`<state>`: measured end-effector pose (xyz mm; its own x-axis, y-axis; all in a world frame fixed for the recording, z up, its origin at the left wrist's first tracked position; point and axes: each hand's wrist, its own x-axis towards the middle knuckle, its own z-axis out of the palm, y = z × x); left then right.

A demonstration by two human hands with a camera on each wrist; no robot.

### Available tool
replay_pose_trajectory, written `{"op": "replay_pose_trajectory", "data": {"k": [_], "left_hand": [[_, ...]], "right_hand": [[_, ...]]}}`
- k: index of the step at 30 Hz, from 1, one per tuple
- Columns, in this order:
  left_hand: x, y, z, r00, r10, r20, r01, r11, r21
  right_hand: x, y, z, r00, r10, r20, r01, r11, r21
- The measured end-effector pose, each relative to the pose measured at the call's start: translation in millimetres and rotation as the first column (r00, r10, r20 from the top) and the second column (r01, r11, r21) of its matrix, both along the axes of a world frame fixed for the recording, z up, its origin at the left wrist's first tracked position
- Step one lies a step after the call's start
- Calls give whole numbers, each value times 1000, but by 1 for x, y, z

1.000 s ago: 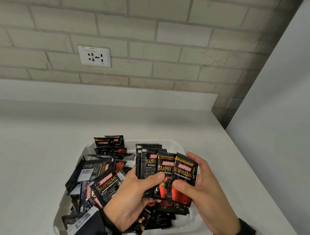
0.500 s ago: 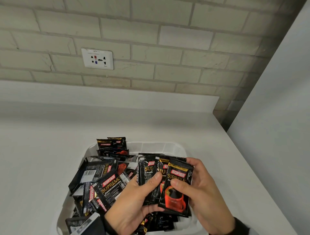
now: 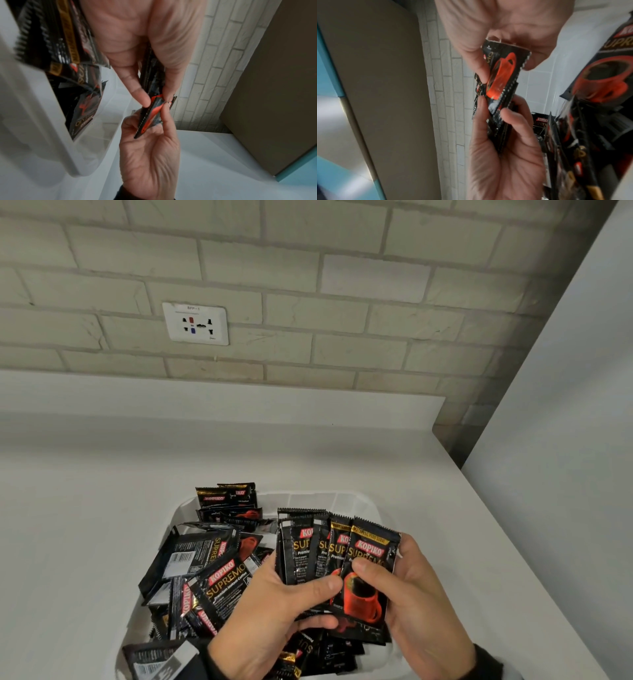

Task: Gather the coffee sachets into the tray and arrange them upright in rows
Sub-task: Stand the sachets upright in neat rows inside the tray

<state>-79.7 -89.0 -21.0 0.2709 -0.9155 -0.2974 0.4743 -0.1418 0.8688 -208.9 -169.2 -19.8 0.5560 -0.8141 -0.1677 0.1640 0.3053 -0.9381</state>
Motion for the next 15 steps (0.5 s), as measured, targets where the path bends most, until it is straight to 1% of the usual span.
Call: {"op": "replay_pose_trajectory", "data": {"k": [6, 9, 11, 13, 15], "left_hand": [[1, 1, 1, 998, -35, 54, 36, 999, -19], [4, 2, 1, 996, -50, 80, 53, 998, -31], [5, 3, 1, 993, -56, 107, 60, 997, -39], [5, 3, 2, 991, -64, 120, 69, 997, -40], [6, 3, 0, 988, -74, 134, 79, 996, -36]], "right_hand": [[6, 4, -6, 993, 11, -114, -24, 994, -108], [6, 3, -3, 985, 34, -170, -64, 982, -176], [2, -2, 3, 973, 39, -225, -107, 948, -301], [-3, -8, 14, 961, 26, -276, -146, 894, -423], [-8, -15, 25, 947, 36, -319, -198, 846, -494]]}}
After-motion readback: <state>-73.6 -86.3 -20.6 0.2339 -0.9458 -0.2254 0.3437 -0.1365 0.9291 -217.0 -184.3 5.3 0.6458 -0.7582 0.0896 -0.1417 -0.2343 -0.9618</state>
